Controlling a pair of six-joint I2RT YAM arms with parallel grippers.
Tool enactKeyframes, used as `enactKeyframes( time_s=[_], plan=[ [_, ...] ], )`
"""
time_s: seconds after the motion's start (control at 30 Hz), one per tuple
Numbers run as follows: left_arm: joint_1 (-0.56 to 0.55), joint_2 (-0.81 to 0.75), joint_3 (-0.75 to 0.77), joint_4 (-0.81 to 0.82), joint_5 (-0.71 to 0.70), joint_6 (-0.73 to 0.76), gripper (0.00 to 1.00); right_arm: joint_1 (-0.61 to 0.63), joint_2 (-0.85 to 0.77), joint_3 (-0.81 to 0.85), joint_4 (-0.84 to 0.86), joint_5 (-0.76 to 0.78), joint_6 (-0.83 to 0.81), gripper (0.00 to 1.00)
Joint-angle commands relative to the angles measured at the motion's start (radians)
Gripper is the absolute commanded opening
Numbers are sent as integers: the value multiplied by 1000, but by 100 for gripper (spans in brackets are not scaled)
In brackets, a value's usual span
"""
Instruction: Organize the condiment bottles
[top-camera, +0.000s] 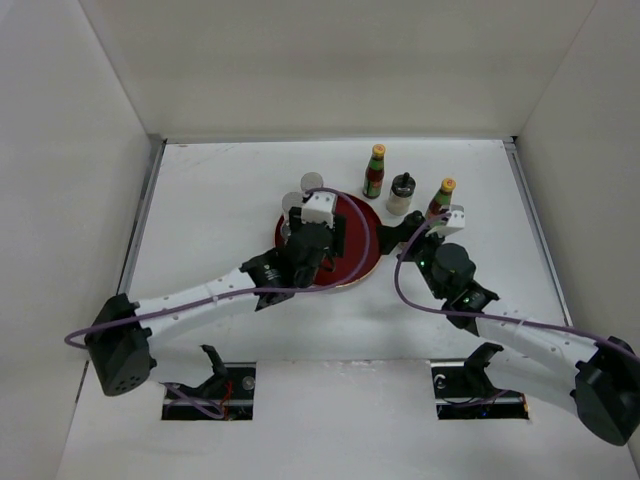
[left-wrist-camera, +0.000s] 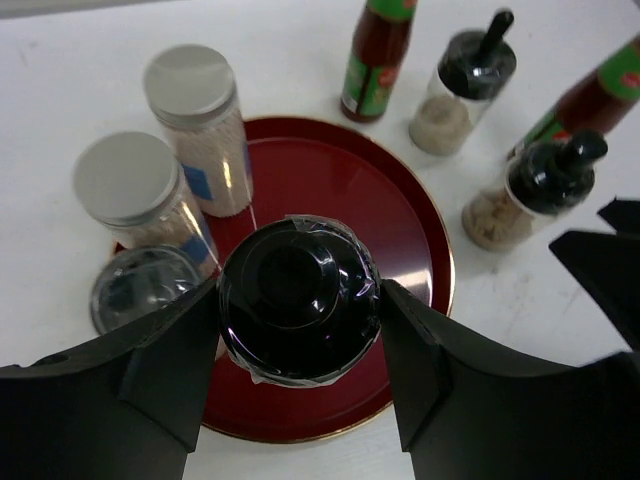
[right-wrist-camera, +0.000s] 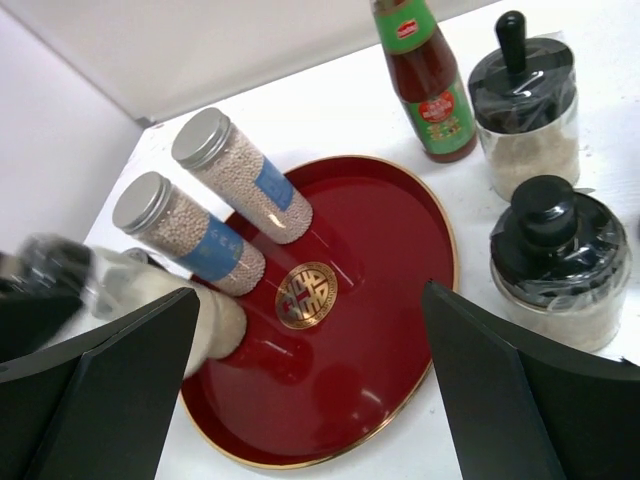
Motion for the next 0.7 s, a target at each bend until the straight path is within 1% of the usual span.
enactKeyframes(
  time_s=[0.0, 0.23, 0.47, 0.6, 0.67],
  plan=[
    [-28, 33, 0, 142, -1, 13, 35, -19, -19, -13, 29, 23, 19, 100],
    [-5, 115, -72, 211, 5, 7, 35, -36, -22, -14, 20, 14, 30, 100],
    [-6, 145, -129, 221, 17, 0, 36, -45, -16, -13, 18, 20, 24, 100],
    [-6, 139, -161, 215, 15, -2, 39, -45, -10, -13, 18, 9, 30, 100],
    [-3, 131, -175, 212, 12, -10, 43, -45, -10, -11, 18, 20, 24, 100]
  ],
)
